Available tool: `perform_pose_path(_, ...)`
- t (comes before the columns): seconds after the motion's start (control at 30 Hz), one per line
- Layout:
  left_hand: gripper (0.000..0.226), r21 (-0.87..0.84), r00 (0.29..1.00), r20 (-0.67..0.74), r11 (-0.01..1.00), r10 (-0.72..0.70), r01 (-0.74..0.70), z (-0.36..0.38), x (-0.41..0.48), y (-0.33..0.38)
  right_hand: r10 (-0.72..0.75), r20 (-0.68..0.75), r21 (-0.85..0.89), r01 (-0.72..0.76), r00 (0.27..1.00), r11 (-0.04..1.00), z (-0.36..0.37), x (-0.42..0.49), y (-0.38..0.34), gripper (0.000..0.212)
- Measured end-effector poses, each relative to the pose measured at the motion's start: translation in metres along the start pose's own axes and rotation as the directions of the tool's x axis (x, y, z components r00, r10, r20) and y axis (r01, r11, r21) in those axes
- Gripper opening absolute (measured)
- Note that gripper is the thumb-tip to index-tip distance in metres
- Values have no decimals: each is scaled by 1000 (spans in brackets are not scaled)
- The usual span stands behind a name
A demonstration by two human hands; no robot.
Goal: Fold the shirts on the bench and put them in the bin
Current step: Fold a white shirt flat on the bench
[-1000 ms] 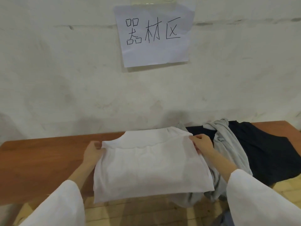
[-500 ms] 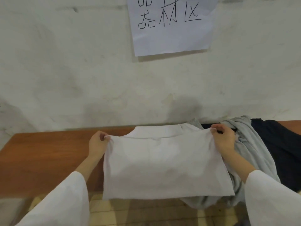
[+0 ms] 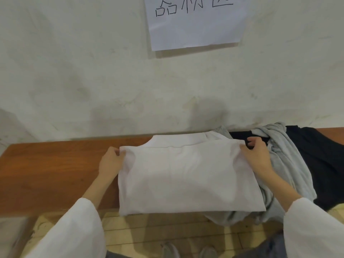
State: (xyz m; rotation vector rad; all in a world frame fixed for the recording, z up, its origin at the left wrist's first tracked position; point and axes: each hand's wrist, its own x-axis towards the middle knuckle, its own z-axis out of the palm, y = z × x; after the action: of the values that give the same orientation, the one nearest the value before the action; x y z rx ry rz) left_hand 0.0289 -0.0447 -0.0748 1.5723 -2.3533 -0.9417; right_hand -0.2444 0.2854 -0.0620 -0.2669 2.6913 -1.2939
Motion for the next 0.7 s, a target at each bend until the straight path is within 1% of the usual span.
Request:
perform_pose_path(0.07,29,120,998,45,992,-43,37,3,-28,-12,-30,24,-77,31,999,997,-7,-25,7,28)
perform_pose_path(0.13,30,196,999,32,981,-23,17,6,-65,-22,-38,81,-200,53,996,978,-12,-50,17,20)
perform_pose_path(0.2,34,201,1000,6,980,7,-8,8,-96,-29,-71,98,-316,98,993,943,-15,-67,26,22)
perform_pose_path(0.23,33,204,1000,-1,979,8,-7,8,-105,-31,-65,98,-356,96,993,929,-17,-72,27,24)
perform_pose_path(0.33,22,187,1000,9,982,-30,28,4,-124,-29,36,133,-515,38,990,856,-22,-88,25,32)
perform_pose_path(0.37,19,169,999,-3,985,-33,33,4,-128,-29,57,144,-545,31,988,838,-22,-92,26,33)
perform_pose_path(0.47,23,42,999,-40,998,-34,36,5,-137,-35,11,125,-472,50,992,880,-21,-104,34,35)
perform_pose_path(0.53,24,-125,996,-42,989,-80,74,4,-139,-43,-30,109,-422,74,994,903,-22,-111,41,31)
perform_pose_path(0.57,22,-220,993,-33,970,-113,103,4,-141,-48,-41,100,-374,76,994,924,-23,-115,46,30)
perform_pose_path(0.63,17,-419,984,-24,896,-176,150,4,-149,-51,-28,50,-216,38,998,976,-24,-125,53,34)
perform_pose_path(0.7,17,-554,980,-65,824,-188,121,2,-154,-50,4,9,-44,-4,1000,999,-26,-133,54,33)
